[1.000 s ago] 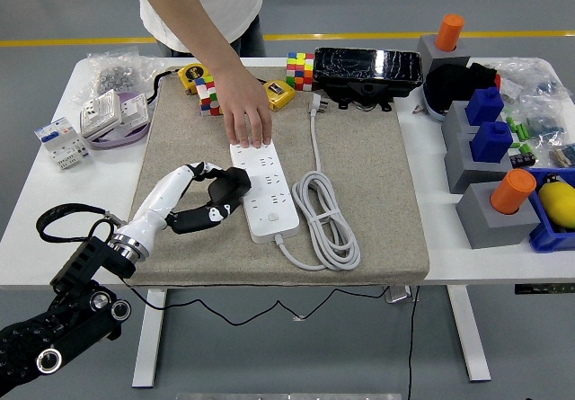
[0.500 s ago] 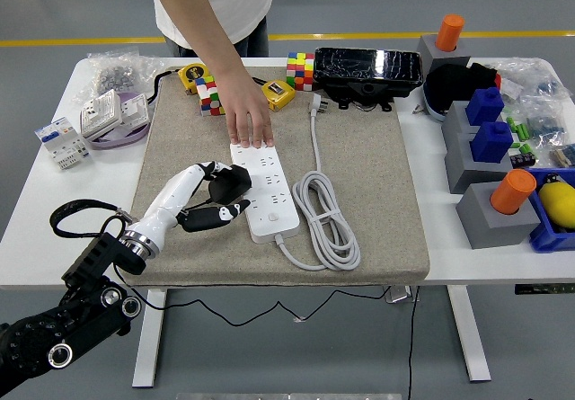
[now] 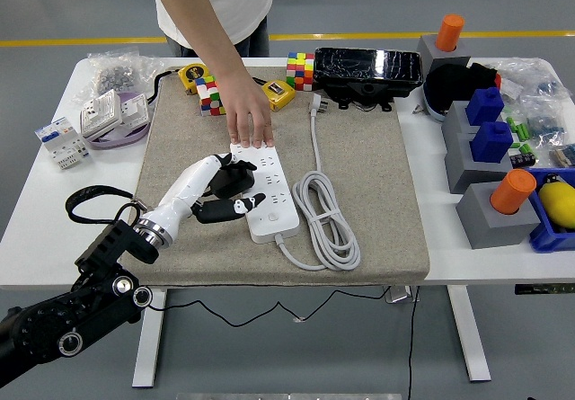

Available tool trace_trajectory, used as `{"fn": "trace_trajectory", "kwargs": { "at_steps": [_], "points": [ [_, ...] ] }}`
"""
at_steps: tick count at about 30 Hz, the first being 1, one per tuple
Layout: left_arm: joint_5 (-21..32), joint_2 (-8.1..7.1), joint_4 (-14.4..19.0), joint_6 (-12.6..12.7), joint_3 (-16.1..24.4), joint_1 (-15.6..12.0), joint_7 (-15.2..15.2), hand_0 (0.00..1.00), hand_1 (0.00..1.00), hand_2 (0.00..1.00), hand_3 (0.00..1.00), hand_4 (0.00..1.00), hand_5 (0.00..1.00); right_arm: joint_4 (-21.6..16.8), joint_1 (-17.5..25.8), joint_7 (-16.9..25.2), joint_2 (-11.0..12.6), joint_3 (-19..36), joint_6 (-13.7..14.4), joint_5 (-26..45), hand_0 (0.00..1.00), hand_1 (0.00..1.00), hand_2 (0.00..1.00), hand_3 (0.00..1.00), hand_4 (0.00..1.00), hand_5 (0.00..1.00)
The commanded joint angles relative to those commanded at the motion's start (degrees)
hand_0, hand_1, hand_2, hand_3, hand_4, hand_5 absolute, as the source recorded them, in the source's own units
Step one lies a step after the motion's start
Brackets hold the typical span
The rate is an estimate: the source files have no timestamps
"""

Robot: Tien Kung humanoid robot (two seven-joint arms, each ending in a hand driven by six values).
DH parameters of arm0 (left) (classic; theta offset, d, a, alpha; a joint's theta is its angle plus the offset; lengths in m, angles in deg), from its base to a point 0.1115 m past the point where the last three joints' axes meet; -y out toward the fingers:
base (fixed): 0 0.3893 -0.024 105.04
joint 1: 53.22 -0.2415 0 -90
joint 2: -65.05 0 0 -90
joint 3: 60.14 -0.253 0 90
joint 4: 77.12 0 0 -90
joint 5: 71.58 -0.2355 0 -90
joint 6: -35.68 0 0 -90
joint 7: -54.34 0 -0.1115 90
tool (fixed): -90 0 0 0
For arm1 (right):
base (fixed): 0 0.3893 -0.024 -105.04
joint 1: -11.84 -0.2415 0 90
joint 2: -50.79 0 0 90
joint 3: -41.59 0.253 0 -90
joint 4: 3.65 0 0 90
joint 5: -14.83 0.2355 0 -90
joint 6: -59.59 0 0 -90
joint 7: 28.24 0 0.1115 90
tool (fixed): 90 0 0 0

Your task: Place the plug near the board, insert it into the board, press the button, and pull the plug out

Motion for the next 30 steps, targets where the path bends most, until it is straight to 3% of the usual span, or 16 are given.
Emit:
{"fn": "trace_trajectory", "kwargs": {
  "at_steps": [16, 30],
  "points": [
    [0.2, 1.45, -0.6, -0.9, -3.1, 2.4, -1.1, 0.731, 0.715, 0.702, 0.679, 0.808, 0.365, 0.0, 0.0, 0.0, 0.0, -0.1, 0.0, 0.0, 0.545, 0.646, 0.667, 0.569, 0.91, 0.429],
    [0.0, 0.43, 3.3, 0.0, -1.3, 1.4, 0.2, 0.721, 0.706, 0.695, 0.663, 0.809, 0.364, 0.0, 0.1, 0.0, -0.1, 0.1, 0.0, 0.0, 0.545, 0.646, 0.667, 0.569, 0.91, 0.428]
  ]
}}
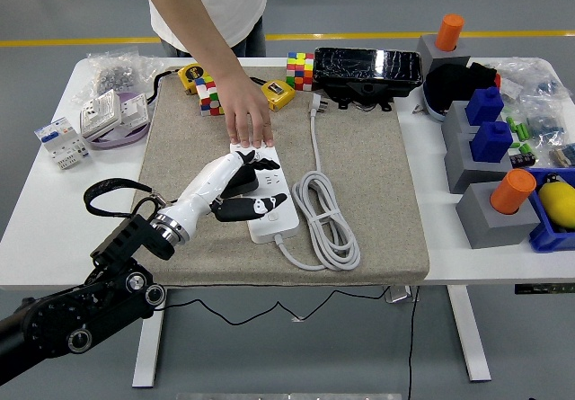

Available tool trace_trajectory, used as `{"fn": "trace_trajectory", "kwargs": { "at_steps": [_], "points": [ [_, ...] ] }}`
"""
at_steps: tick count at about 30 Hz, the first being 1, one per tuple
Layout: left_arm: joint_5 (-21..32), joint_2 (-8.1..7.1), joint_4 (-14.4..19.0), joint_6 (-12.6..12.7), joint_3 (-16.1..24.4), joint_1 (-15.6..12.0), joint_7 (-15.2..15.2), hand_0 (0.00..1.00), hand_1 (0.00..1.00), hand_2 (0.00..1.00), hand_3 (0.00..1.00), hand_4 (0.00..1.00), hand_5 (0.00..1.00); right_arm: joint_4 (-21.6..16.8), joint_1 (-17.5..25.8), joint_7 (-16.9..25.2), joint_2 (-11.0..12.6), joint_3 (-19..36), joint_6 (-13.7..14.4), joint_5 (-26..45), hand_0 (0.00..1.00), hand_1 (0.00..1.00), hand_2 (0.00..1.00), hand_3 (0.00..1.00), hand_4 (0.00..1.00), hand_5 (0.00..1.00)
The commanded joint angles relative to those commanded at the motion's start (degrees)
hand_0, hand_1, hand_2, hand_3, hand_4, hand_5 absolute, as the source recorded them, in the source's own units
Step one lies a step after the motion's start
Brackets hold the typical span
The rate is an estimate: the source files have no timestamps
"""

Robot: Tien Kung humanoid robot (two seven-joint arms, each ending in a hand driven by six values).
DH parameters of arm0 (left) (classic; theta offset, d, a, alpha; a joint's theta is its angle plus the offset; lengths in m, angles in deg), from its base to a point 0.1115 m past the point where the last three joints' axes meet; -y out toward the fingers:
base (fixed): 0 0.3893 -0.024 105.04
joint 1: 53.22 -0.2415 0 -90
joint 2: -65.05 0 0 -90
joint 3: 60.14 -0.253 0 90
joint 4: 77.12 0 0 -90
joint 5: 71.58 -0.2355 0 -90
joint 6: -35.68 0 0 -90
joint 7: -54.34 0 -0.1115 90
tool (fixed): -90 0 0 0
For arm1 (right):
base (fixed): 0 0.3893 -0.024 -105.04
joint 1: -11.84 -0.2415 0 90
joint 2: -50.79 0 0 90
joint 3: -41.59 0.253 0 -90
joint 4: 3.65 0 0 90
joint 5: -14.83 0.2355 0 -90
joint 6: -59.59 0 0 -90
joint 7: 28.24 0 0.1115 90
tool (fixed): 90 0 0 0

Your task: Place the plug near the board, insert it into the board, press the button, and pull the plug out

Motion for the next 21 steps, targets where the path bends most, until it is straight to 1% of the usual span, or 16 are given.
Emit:
{"fn": "trace_trajectory", "kwargs": {
  "at_steps": [3, 4, 6, 9, 10, 11, 14, 15, 16, 19, 21],
  "points": [
    [0.0, -0.67, 2.2, 0.0, 0.4, -0.6, 0.0, 0.721, 0.706, 0.695, 0.663, 0.809, 0.364, 0.0, 0.0, 0.0, 0.0, 0.0, 0.0, 0.0, 0.545, 0.646, 0.667, 0.569, 0.91, 0.428],
    [0.0, -0.95, 3.0, -0.2, 0.5, -0.9, -0.2, 0.356, 0.491, 0.556, 0.639, 0.812, 0.371, 0.0, 0.0, 0.0, 0.0, 0.0, 0.0, 0.0, 0.545, 0.646, 0.667, 0.568, 0.909, 0.428],
    [-0.2, -1.59, 4.8, -0.7, 0.7, -1.4, -1.0, 0.356, 0.491, 0.556, 0.639, 0.812, 0.371, 0.0, 0.1, 0.0, 0.0, 0.0, 0.0, 0.0, 0.545, 0.646, 0.667, 0.568, 0.909, 0.428],
    [-0.9, -2.96, 7.8, -2.7, 0.9, -2.2, -3.7, 0.356, 0.491, 0.556, 0.639, 0.812, 0.371, 0.0, 0.1, 0.0, 0.0, -0.1, 0.0, 0.0, 0.545, 0.646, 0.667, 0.568, 0.909, 0.428],
    [-1.1, -3.28, 8.5, -3.2, 0.9, -2.3, -4.3, 0.175, 0.214, 0.282, 0.688, 0.819, 0.356, 0.0, 0.1, 0.0, 0.0, -0.1, 0.0, 0.0, 0.545, 0.646, 0.667, 0.569, 0.909, 0.428],
    [-1.5, -3.74, 9.3, -4.4, 0.8, -2.4, -5.6, 0.175, 0.214, 0.282, 0.688, 0.819, 0.356, 0.0, 0.1, 0.0, 0.0, 0.0, 0.0, -0.1, 0.545, 0.646, 0.667, 0.569, 0.909, 0.428],
    [-1.8, -4.48, 10.7, -7.4, 0.5, -2.4, -8.3, 0.175, 0.214, 0.282, 0.688, 0.819, 0.356, 0.0, 0.1, -0.1, 0.0, 0.1, 0.0, -0.1, 0.545, 0.646, 0.667, 0.569, 0.909, 0.428],
    [-1.7, -4.69, 11.3, -8.8, 0.4, -2.5, -9.6, 0.175, 0.214, 0.282, 0.688, 0.819, 0.356, 0.0, 0.1, -0.1, 0.0, 0.1, 0.0, -0.1, 0.545, 0.646, 0.667, 0.569, 0.909, 0.428],
    [-1.6, -4.84, 11.8, -9.8, 0.3, -2.5, -10.7, 0.089, 0.093, 0.14, 0.896, 0.806, 0.268, 0.0, 0.1, -0.1, 0.0, 0.1, 0.0, -0.1, 0.545, 0.646, 0.667, 0.569, 0.909, 0.428],
    [-1.2, -5.36, 13.3, -12.7, -0.4, -2.3, -14.4, 0.089, 0.093, 0.14, 0.896, 0.806, 0.268, -0.1, 0.1, -0.1, 0.0, 0.1, 0.0, -0.1, 0.545, 0.646, 0.667, 0.569, 0.909, 0.428],
    [-1.3, -5.55, 13.8, -14.0, -0.6, -2.3, -16.5, 0.089, 0.093, 0.14, 0.896, 0.806, 0.268, -0.1, 0.1, 0.0, 0.0, 0.1, 0.0, -0.1, 0.545, 0.646, 0.667, 0.569, 0.909, 0.428]
  ]
}}
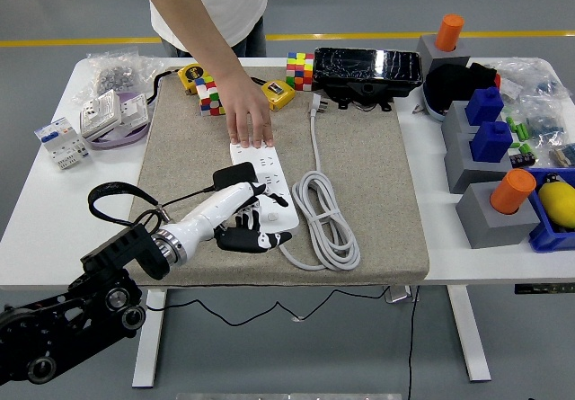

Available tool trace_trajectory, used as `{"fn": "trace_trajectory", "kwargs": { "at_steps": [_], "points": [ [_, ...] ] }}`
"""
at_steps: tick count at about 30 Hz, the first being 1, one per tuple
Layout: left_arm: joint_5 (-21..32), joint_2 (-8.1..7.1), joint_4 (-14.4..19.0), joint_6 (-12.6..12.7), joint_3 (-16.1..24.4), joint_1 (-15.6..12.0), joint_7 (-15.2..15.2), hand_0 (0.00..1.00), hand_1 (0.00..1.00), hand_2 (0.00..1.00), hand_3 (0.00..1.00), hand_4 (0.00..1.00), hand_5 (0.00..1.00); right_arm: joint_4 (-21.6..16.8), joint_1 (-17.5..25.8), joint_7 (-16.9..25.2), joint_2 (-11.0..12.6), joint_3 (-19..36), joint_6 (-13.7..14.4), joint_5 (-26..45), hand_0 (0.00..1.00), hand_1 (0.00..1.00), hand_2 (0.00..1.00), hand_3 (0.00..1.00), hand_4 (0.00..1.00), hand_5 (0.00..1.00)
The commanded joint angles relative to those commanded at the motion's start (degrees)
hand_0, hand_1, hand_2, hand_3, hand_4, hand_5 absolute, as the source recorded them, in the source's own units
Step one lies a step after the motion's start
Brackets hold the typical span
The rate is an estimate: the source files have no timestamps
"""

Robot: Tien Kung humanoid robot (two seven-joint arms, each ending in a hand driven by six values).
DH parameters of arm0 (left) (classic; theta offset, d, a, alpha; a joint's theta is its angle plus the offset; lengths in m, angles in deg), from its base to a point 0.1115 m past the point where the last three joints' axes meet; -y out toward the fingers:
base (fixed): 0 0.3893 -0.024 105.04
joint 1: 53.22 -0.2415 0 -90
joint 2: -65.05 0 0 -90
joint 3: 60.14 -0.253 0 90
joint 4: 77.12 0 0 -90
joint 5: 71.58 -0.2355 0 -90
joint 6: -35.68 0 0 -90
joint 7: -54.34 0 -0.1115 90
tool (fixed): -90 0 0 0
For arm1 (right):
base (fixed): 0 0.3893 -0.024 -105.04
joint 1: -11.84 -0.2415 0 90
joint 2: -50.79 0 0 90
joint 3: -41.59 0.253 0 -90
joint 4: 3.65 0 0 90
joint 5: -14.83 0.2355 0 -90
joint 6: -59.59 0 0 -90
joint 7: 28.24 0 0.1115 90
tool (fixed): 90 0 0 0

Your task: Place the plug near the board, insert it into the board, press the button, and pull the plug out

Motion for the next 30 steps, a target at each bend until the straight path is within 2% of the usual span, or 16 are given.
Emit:
{"fn": "trace_trajectory", "kwargs": {
  "at_steps": [1, 9, 15, 23, 30],
  "points": [
    [0.0, -0.13, 0.2, -0.7, -0.1, 0.0, -1.2, 0.074, 0.089, 0.131, 0.905, 0.737, 0.174, 0.0, 0.0, 0.0, 0.0, 0.0, 0.0, 0.0, 0.544, 0.647, 0.668, 0.568, 0.908, 0.429],
    [-0.4, -0.23, 0.0, -3.7, -0.4, -0.1, -6.2, 0.068, 0.086, 0.127, 0.9, 0.736, 0.172, 0.1, 0.1, 0.0, 0.0, -0.1, 0.0, 0.1, 0.544, 0.647, 0.667, 0.568, 0.908, 0.428],
    [0.1, 0.09, -1.1, -3.8, -1.1, 0.3, -6.6, 0.066, 0.084, 0.126, 0.881, 0.736, 0.173, 0.1, 0.0, 0.0, 0.1, -0.3, 0.0, 0.1, 0.544, 0.646, 0.667, 0.569, 0.909, 0.428],
    [-0.3, 1.61, -3.4, -3.8, -2.2, 1.0, -7.1, 0.066, 0.083, 0.126, 0.872, 0.734, 0.172, 0.0, -0.2, 0.0, 0.2, -0.5, 0.0, 0.3, 0.544, 0.646, 0.666, 0.568, 0.908, 0.428],
    [-0.5, 1.85, -4.5, -4.0, -2.7, 1.4, -7.9, 0.066, 0.083, 0.125, 0.869, 0.735, 0.173, 0.1, -0.1, 0.0, 0.3, -0.8, 0.0, 0.3, 0.544, 0.646, 0.667, 0.568, 0.908, 0.428]
  ]
}}
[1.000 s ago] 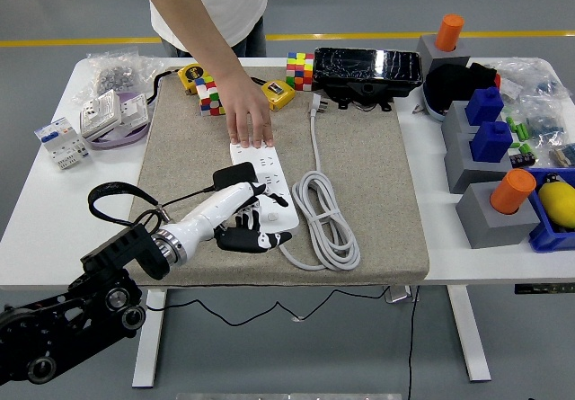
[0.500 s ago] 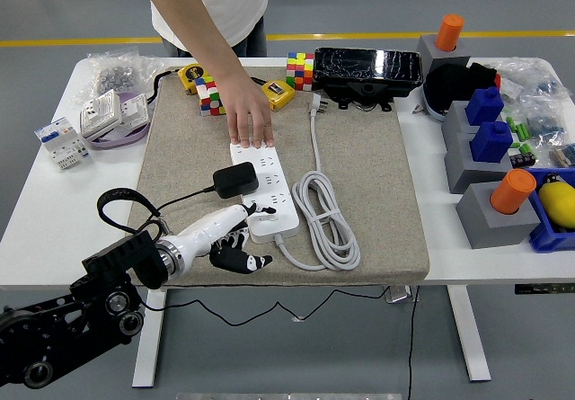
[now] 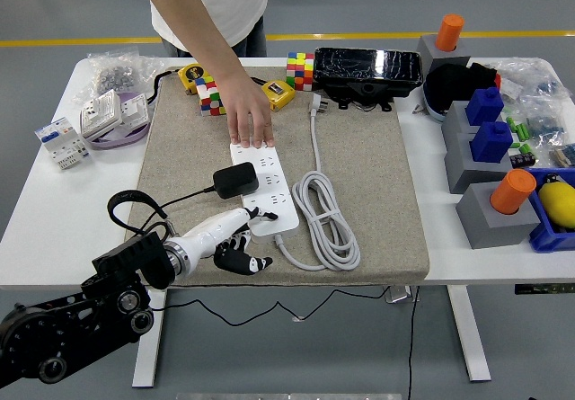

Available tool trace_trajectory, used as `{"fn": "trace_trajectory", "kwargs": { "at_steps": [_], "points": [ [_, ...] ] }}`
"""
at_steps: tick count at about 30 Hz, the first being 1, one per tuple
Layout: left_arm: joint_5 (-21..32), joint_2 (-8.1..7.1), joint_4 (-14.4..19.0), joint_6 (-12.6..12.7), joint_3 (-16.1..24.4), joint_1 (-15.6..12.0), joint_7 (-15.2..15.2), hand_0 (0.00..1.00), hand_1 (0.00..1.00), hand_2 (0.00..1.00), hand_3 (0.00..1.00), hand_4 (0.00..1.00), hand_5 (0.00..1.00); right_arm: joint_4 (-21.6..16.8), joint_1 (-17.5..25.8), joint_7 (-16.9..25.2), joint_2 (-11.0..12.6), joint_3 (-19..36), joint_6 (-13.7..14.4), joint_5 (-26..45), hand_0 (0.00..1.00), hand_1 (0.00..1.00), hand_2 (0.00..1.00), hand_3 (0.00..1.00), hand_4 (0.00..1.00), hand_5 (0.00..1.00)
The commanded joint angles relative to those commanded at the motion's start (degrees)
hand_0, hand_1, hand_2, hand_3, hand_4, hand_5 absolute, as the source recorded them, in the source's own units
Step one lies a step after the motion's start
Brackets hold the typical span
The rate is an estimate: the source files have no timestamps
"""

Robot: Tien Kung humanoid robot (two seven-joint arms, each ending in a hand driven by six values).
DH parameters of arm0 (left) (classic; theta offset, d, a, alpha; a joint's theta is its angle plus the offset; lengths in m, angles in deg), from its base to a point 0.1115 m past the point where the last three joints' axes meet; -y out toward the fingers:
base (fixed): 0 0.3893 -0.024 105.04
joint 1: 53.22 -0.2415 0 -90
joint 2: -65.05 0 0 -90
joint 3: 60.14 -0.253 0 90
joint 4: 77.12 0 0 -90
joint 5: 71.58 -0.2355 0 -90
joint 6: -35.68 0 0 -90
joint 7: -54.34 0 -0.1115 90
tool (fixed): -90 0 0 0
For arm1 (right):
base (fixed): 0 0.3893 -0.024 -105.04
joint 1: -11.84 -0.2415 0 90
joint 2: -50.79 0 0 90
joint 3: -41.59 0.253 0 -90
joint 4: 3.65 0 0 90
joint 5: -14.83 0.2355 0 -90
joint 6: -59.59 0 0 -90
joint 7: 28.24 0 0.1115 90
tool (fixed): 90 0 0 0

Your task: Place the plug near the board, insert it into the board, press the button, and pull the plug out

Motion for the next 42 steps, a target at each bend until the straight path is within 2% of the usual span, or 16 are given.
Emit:
{"fn": "trace_trajectory", "kwargs": {
  "at_steps": [7, 11, 12, 13, 17, 18, 19, 24, 25, 28, 34, 42],
  "points": [
    [-0.1, -0.13, -0.1, -0.7, 0.0, -0.2, -1.1, 0.066, 0.082, 0.124, 0.852, 0.733, 0.175, -0.1, 0.0, 0.0, 0.0, 0.0, 0.0, -0.1, 0.544, 0.646, 0.667, 0.568, 0.908, 0.428],
    [0.9, -0.37, 0.5, 0.2, 0.3, -0.3, 1.0, 0.066, 0.082, 0.124, 0.852, 0.733, 0.175, 0.0, 0.0, 0.0, -0.1, 0.2, 0.0, -0.1, 0.544, 0.646, 0.667, 0.568, 0.908, 0.428],
    [2.0, -0.47, 0.8, 1.1, 0.4, -0.3, 2.7, 0.066, 0.082, 0.124, 0.852, 0.733, 0.175, 0.0, 0.0, 0.0, -0.1, 0.3, 0.0, -0.1, 0.544, 0.646, 0.667, 0.568, 0.908, 0.428],
    [3.0, -0.53, 0.9, 2.2, 0.5, -0.4, 4.6, 0.08, 0.077, 0.126, 0.661, 0.729, 0.174, 0.0, 0.0, 0.0, -0.1, 0.3, 0.0, -0.1, 0.544, 0.646, 0.667, 0.568, 0.908, 0.428],
    [7.5, -0.47, 1.0, 6.3, 1.1, -0.5, 11.6, 0.08, 0.077, 0.126, 0.661, 0.729, 0.174, 0.0, 0.1, 0.0, -0.2, 0.4, 0.0, -0.1, 0.544, 0.646, 0.667, 0.568, 0.908, 0.428],
    [8.4, -0.4, 1.0, 6.9, 1.2, -0.6, 12.9, 0.08, 0.077, 0.126, 0.661, 0.729, 0.174, 0.0, 0.1, 0.0, -0.2, 0.4, 0.0, -0.1, 0.544, 0.646, 0.667, 0.568, 0.908, 0.428],
    [9.3, -0.33, 0.9, 7.3, 1.4, -0.6, 14.0, 0.104, 0.068, 0.189, 0.599, 0.728, 0.206, 0.0, 0.1, 0.0, -0.2, 0.4, 0.0, -0.1, 0.544, 0.646, 0.667, 0.569, 0.909, 0.428],
    [13.4, 0.57, -1.1, 11.0, 1.4, -0.7, 20.2, 0.104, 0.068, 0.189, 0.599, 0.728, 0.206, 0.0, 0.1, 0.1, -0.3, 0.3, 0.0, -0.1, 0.544, 0.646, 0.667, 0.569, 0.909, 0.428],
    [14.4, 0.73, -1.4, 11.7, 1.4, -0.8, 21.4, 0.161, 0.125, 0.237, 0.586, 0.726, 0.199, 0.0, 0.0, 0.0, -0.3, 0.3, 0.0, -0.1, 0.545, 0.647, 0.667, 0.569, 0.909, 0.428],
    [17.3, 1.15, -2.0, 13.4, 1.6, -1.0, 24.6, 0.161, 0.125, 0.237, 0.586, 0.726, 0.199, 0.0, 0.1, 0.0, -0.3, 0.2, 0.0, -0.1, 0.545, 0.647, 0.667, 0.569, 0.909, 0.428],
    [17.9, 1.73, -2.2, 14.3, 2.4, -1.3, 26.0, 0.185, 0.156, 0.257, 0.585, 0.727, 0.208, 0.1, 0.0, 0.0, -0.3, 0.3, 0.0, -0.1, 0.545, 0.646, 0.667, 0.568, 0.908, 0.428],
    [17.5, 1.79, -2.1, 13.6, 2.6, -1.4, 24.6, 0.198, 0.176, 0.271, 0.588, 0.734, 0.222, 0.0, 0.0, 0.0, -0.3, 0.3, 0.0, -0.1, 0.544, 0.646, 0.667, 0.568, 0.908, 0.428]
  ]
}}
